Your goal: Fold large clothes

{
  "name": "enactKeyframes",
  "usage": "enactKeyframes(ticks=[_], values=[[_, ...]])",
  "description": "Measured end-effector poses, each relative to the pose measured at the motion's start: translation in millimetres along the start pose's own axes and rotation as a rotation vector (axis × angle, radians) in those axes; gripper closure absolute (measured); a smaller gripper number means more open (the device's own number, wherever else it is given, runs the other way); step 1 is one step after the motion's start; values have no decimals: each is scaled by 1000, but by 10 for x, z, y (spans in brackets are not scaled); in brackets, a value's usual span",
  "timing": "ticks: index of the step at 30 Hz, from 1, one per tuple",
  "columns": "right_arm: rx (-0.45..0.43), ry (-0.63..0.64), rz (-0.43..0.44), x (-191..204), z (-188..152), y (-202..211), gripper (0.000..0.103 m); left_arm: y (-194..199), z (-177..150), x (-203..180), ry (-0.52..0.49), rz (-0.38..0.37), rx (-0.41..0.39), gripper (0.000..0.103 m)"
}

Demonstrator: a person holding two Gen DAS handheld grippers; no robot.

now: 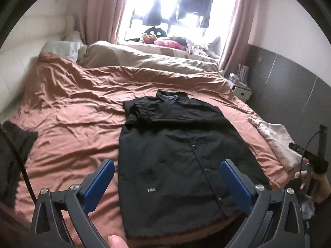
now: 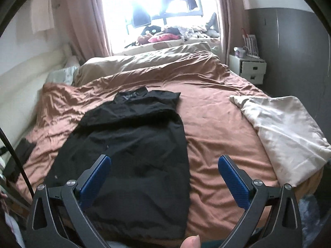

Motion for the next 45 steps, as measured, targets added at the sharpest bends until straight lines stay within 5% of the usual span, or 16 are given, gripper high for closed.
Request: enactKeyframes(ticks=[13,30,35,45], values=[[30,40,-6,-11,-547,274,0,219,-734,330,130,38,30,0],[134,-110,59,-182,-1149,383,1,348,-1226,645,199,103,79,4],[151,-151,113,-216,-1269,269,23,166,-1259,770,244,107,93,11],[191,-269,232,-380,-1299,-283,47,-432,-1301,981,348,54,154,31]])
Point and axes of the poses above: each gripper's, at about its wrist camera, not at the fingertips, and y roughly against the way its jaws point, x to its left, z to its top, the point moved 4 cm from there along -y, roughly the way its jaws point, and after that the axes turned 5 degrees about y, right-handed, at the moved point
